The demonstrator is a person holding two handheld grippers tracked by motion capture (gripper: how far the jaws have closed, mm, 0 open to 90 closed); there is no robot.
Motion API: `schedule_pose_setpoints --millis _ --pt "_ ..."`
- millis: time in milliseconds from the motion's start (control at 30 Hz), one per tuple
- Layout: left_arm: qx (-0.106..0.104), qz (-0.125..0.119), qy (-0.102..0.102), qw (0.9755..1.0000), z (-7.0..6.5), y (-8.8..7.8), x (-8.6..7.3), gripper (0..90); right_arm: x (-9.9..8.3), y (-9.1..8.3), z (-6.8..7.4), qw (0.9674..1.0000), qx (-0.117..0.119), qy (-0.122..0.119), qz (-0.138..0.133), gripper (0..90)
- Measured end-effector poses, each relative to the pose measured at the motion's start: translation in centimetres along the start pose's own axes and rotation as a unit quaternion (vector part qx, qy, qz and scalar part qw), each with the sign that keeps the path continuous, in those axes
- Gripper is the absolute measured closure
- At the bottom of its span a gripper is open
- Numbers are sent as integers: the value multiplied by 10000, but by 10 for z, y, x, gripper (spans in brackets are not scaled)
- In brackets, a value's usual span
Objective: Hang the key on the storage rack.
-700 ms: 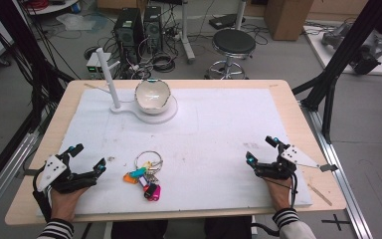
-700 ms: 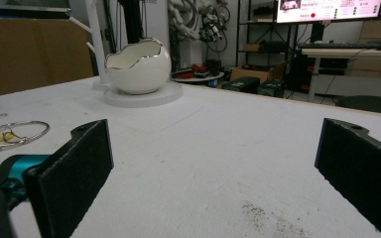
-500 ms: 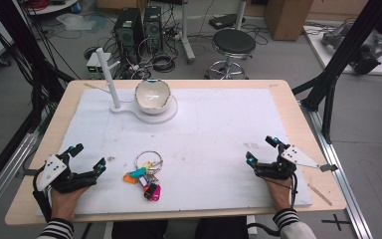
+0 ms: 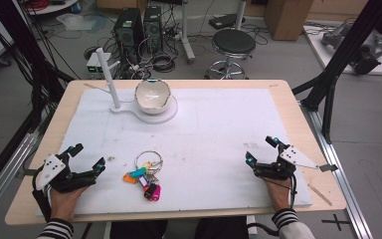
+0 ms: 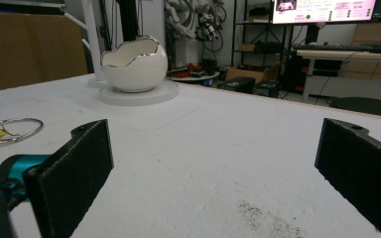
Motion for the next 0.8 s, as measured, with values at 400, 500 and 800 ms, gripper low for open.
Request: schedule_pose_setpoints --millis 400,500,800 --pt "-90 378 -94 9992 1 10 16 60 0 0 0 10000 12 73 27 11" --pt "-76 519 -1 9986 1 14 21 60 0 0 0 10000 22 80 13 12" --pt "-362 1260 257 9910 -6 34 38 17 -1 0 0 9999 12 117 26 11"
Point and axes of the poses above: each handheld gripper's, and its own axes: y roughly forward along the jaws, x roughly out of its top, z roughly to its left, the point moved 9 cm from there along y, roughly forward along the jaws, and after that the axes turned 7 degrees about x, right-handed, at the moved point
